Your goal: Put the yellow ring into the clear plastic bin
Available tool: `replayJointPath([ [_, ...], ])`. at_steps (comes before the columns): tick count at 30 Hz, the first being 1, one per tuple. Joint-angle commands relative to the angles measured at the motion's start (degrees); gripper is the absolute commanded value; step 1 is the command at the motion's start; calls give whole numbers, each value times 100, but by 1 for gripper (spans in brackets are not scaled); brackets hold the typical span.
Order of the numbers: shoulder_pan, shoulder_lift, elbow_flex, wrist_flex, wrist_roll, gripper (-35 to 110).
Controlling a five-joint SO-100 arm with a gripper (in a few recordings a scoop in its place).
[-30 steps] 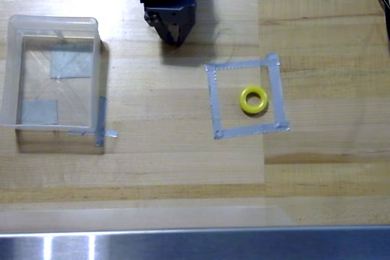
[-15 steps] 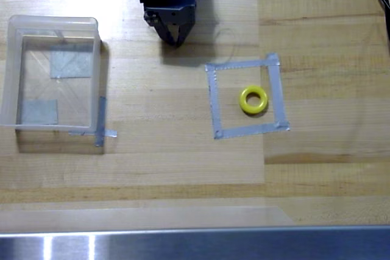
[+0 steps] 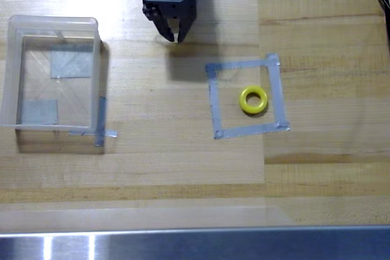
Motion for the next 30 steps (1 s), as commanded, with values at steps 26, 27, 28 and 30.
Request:
replayJointPath([
  [26,-3120,-7682,-6970,299,1942,31],
  [27,-3111,-7778,-6970,176,1942,32],
  [28,-3111,-7857,-6970,70,1942,33],
  [30,-3094,-7989,-6961,-79,1942,35],
])
